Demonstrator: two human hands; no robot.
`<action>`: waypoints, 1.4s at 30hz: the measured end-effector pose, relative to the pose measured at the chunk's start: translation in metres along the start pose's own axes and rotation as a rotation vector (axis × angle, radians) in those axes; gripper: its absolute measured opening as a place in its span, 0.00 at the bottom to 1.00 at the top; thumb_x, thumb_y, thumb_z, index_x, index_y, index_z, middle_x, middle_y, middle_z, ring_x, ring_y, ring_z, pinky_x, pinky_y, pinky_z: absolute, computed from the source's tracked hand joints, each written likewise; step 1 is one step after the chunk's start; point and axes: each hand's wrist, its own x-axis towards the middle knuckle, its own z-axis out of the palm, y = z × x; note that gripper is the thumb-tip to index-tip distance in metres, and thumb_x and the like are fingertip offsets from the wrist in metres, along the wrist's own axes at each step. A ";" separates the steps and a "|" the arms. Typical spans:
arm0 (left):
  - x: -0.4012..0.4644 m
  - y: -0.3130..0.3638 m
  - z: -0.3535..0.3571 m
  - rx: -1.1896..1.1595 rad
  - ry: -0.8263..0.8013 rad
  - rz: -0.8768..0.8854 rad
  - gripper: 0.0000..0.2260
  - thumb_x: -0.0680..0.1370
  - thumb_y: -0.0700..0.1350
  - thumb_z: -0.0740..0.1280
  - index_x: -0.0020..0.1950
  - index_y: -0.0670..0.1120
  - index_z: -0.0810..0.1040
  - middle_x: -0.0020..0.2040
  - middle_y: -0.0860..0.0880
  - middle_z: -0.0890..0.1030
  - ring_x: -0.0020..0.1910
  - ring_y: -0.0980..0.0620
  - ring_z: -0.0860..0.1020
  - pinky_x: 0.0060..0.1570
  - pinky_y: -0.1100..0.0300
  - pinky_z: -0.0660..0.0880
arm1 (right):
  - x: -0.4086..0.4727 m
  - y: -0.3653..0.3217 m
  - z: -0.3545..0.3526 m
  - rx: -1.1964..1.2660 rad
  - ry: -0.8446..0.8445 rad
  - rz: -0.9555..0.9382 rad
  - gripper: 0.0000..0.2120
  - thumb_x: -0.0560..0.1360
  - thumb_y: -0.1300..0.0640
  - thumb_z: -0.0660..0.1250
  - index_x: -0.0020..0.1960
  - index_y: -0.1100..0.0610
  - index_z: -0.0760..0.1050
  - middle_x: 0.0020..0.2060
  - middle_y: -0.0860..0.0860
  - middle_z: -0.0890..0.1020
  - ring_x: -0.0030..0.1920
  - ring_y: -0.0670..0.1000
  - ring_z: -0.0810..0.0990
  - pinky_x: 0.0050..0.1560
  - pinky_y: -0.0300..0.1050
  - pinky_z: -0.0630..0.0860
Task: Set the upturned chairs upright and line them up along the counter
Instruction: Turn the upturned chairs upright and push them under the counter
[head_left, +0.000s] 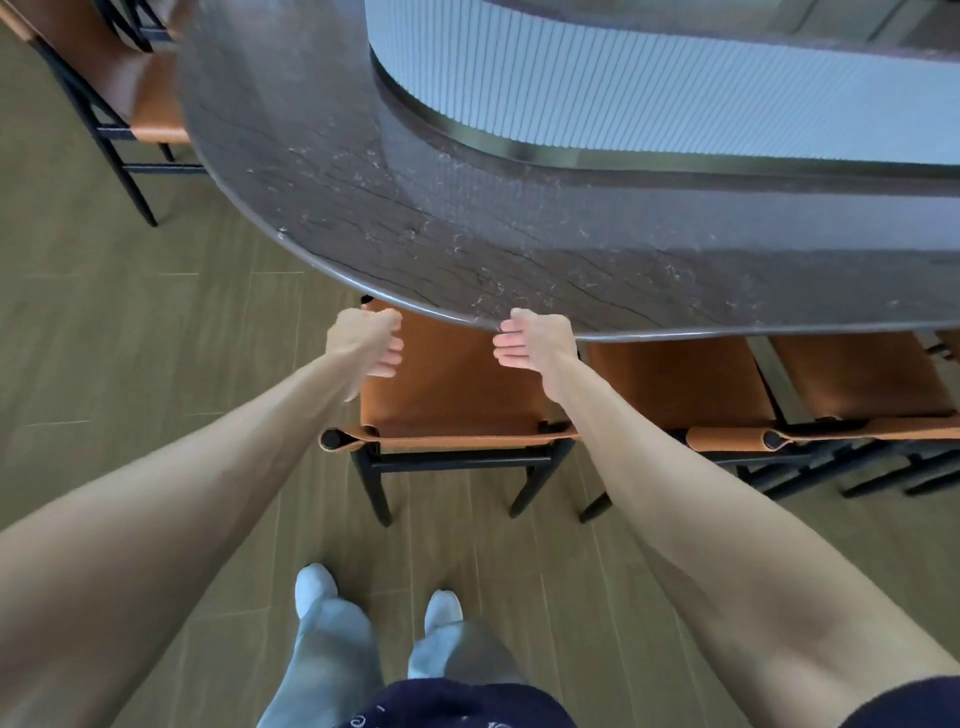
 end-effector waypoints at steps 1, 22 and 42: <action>-0.004 0.013 -0.007 -0.039 0.037 0.115 0.13 0.83 0.47 0.64 0.60 0.41 0.81 0.54 0.43 0.85 0.52 0.44 0.84 0.53 0.49 0.82 | -0.006 -0.015 0.013 0.038 -0.018 -0.094 0.14 0.82 0.55 0.63 0.54 0.64 0.82 0.51 0.62 0.86 0.48 0.56 0.86 0.59 0.54 0.82; -0.071 0.056 -0.407 -0.672 0.239 0.920 0.13 0.84 0.45 0.60 0.66 0.46 0.79 0.57 0.51 0.84 0.52 0.56 0.82 0.56 0.57 0.78 | -0.235 -0.202 0.343 0.300 -0.381 -0.905 0.13 0.82 0.52 0.62 0.63 0.54 0.78 0.61 0.53 0.83 0.62 0.50 0.82 0.67 0.50 0.76; 0.103 0.092 -0.787 -0.489 0.465 0.991 0.14 0.79 0.53 0.61 0.58 0.53 0.84 0.58 0.53 0.85 0.59 0.53 0.81 0.69 0.46 0.72 | -0.208 -0.347 0.762 0.575 -0.625 -0.976 0.12 0.83 0.58 0.60 0.60 0.55 0.80 0.60 0.55 0.84 0.61 0.53 0.83 0.62 0.47 0.79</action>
